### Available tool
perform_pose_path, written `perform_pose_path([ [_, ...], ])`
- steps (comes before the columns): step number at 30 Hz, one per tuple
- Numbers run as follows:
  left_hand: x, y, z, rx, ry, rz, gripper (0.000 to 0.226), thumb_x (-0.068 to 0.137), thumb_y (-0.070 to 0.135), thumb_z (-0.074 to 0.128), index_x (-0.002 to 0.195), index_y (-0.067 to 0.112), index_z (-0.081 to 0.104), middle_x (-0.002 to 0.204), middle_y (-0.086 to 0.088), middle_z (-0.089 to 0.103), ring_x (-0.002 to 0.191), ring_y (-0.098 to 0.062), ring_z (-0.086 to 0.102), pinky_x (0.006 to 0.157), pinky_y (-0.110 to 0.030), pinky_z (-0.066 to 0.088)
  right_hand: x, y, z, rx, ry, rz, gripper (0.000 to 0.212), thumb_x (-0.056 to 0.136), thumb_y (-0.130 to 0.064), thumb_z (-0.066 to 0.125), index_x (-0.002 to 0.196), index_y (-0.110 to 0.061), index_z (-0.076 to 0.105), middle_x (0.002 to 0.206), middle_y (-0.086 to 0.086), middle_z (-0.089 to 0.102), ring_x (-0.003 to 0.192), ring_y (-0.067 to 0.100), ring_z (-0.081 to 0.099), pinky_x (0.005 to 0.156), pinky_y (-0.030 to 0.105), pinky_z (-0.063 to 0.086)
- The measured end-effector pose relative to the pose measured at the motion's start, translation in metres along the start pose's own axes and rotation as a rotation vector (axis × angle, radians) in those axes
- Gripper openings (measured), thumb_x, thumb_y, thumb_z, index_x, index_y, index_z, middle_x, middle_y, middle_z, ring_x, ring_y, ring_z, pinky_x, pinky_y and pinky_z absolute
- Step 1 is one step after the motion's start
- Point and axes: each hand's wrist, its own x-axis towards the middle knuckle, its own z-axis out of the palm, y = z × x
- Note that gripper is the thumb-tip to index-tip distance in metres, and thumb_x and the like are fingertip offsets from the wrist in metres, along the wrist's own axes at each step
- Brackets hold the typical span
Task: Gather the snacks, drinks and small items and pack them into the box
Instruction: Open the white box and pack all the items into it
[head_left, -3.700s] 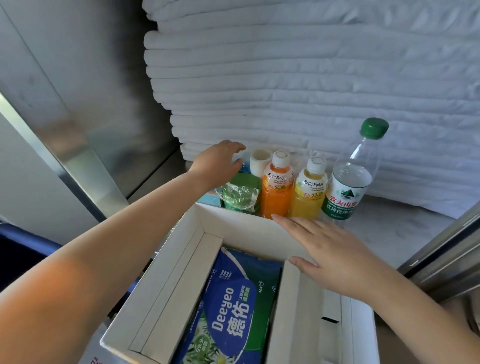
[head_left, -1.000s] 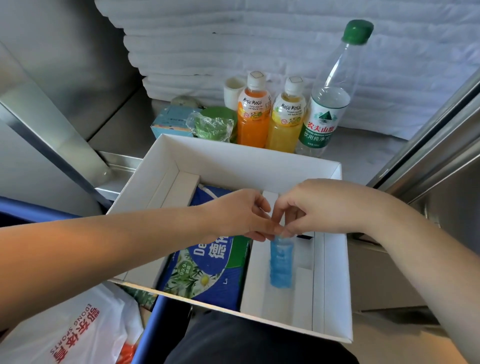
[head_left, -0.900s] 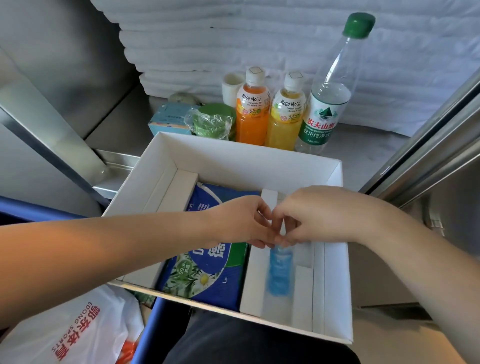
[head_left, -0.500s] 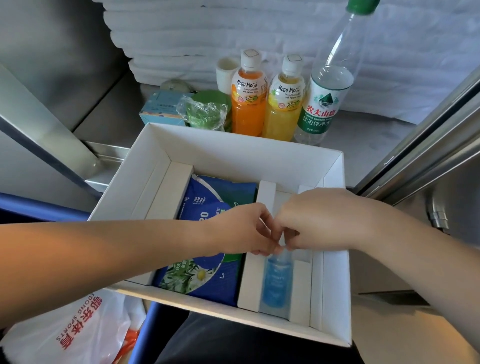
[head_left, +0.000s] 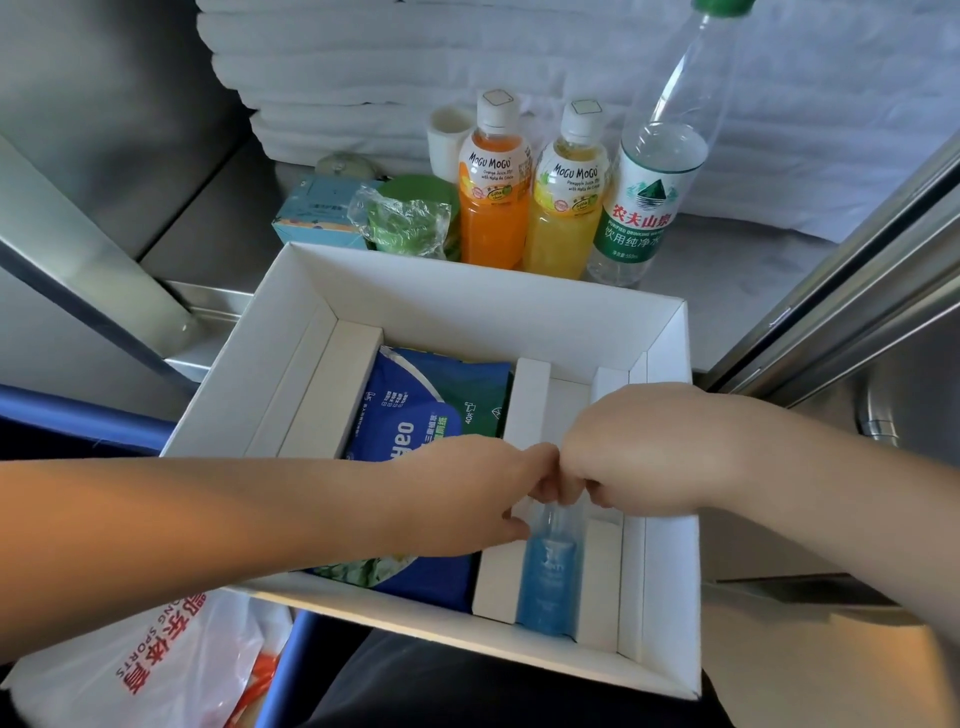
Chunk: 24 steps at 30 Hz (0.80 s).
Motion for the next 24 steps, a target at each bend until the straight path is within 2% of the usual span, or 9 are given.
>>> perform_pose_path([
  [2,-0.003,-0.002,-0.002,0.088,-0.043,0.054,0.036,0.092,0.031,0.051,0.126,0.033,0.038,0.109,0.007,0.060,0.091,-0.012,0.056,0.080,-0.031,0.049,0.003,0.002,0.001,0.021,-0.042,0.021,0.029,0.092,-0.013,0.047,0.116,-0.021,0.060,0.071,-0.003,0.049,0.057,0.015,0.041,0.052,0.022,0.034],
  [5,-0.006,-0.006,-0.005,0.246,-0.095,0.217,0.039,0.096,0.032,0.045,0.135,0.034,0.039,0.133,0.009,0.049,0.113,-0.012,0.043,0.088,-0.030,0.042,0.005,0.003,-0.001,0.136,-0.102,0.063,0.029,0.092,-0.018,0.050,0.119,-0.021,0.061,0.103,0.009,0.066,0.073,0.025,0.052,0.067,0.032,0.045],
  [9,-0.009,-0.009,-0.007,0.332,-0.131,0.319,0.041,0.098,0.030,0.043,0.139,0.030,0.039,0.148,0.011,0.035,0.115,-0.012,0.038,0.095,-0.031,0.040,0.007,0.000,0.000,0.143,-0.144,0.074,0.028,0.092,-0.018,0.049,0.118,-0.020,0.062,0.109,0.011,0.065,0.097,0.032,0.063,0.074,0.036,0.047],
  [12,-0.008,-0.009,-0.007,0.390,-0.137,0.339,0.041,0.098,0.031,0.042,0.139,0.029,0.039,0.149,0.009,0.034,0.114,-0.013,0.038,0.095,-0.032,0.040,0.007,-0.001,0.000,0.108,-0.179,0.063,0.029,0.094,-0.019,0.047,0.120,-0.019,0.061,0.112,0.010,0.065,0.100,0.032,0.062,0.078,0.038,0.049],
  [14,-0.008,-0.009,-0.011,0.422,-0.130,0.345,0.041,0.098,0.033,0.041,0.139,0.030,0.039,0.150,0.008,0.033,0.117,-0.014,0.038,0.096,-0.033,0.039,0.006,-0.002,0.002,-0.001,-0.128,0.030,0.031,0.098,-0.023,0.040,0.121,-0.017,0.059,0.111,0.008,0.064,0.099,0.028,0.061,0.083,0.037,0.051],
  [16,-0.011,-0.012,-0.023,0.425,-0.076,0.327,0.040,0.098,0.035,0.040,0.138,0.031,0.041,0.149,0.009,0.033,0.121,-0.013,0.038,0.100,-0.034,0.037,0.002,0.000,0.001,-0.067,0.070,0.014,0.035,0.099,-0.030,0.033,0.114,-0.017,0.062,0.102,0.002,0.063,0.091,0.022,0.060,0.077,0.036,0.050],
  [19,-0.019,-0.026,-0.059,0.448,0.144,0.246,0.043,0.092,0.041,0.035,0.132,0.032,0.049,0.141,0.011,0.044,0.122,-0.011,0.043,0.102,-0.032,0.034,-0.004,0.013,-0.009,0.003,0.559,0.042,0.040,0.095,-0.037,0.027,0.105,-0.023,0.063,0.096,-0.006,0.056,0.092,0.014,0.053,0.070,0.031,0.046],
  [22,-0.028,-0.045,-0.094,0.569,0.441,0.110,0.042,0.089,0.038,0.043,0.127,0.027,0.056,0.131,0.007,0.055,0.122,-0.014,0.047,0.105,-0.033,0.033,-0.002,0.032,-0.014,0.082,0.998,0.135,0.038,0.089,-0.033,0.046,0.122,-0.018,0.056,0.116,-0.002,0.054,0.106,0.017,0.047,0.085,0.030,0.042],
  [24,-0.031,-0.053,-0.105,0.611,0.589,0.043,0.040,0.087,0.032,0.051,0.124,0.020,0.058,0.121,0.001,0.060,0.115,-0.020,0.053,0.100,-0.036,0.038,0.006,0.039,-0.013,0.123,1.000,0.190,0.057,0.087,-0.038,0.048,0.139,-0.015,0.040,0.138,0.005,0.041,0.124,0.020,0.035,0.102,0.028,0.029],
])
